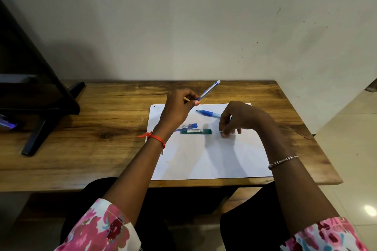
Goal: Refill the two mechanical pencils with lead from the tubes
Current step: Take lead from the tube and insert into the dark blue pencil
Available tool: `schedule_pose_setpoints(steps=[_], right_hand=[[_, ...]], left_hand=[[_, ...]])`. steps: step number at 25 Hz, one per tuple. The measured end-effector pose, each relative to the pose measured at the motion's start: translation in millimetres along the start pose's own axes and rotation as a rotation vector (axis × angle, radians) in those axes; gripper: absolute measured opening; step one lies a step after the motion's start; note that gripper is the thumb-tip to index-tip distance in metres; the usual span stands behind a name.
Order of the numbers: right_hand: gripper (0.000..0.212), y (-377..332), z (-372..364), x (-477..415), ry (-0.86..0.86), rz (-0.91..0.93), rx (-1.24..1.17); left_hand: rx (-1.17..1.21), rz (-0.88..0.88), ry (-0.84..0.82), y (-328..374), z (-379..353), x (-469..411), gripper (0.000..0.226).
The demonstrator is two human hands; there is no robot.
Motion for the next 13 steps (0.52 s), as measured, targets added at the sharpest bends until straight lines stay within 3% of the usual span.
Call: schedule_pose_setpoints(steps=[9,13], right_hand=[[0.012,1.2,-1.2,-4.9,0.002,0.002,-0.003],[0.012,-0.8,6.3,-1.4,0.117,0.035,0.005]], left_hand=[[0.004,0.002,-0.006,-0.9,-2.1,-0.1,0.016],[0.013,0.001,-0.008,-1.8,-3.1,-0.7,0.014]])
Point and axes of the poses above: each hand's wrist, its own x-axis away from the middle knuckle, its own z-axis out of the back of the hand, y = z × x, the point moved 3 cm from there along -x, towards the middle knuckle, and after that the axes turned 2 degrees about -y, right-handed, at the moved point
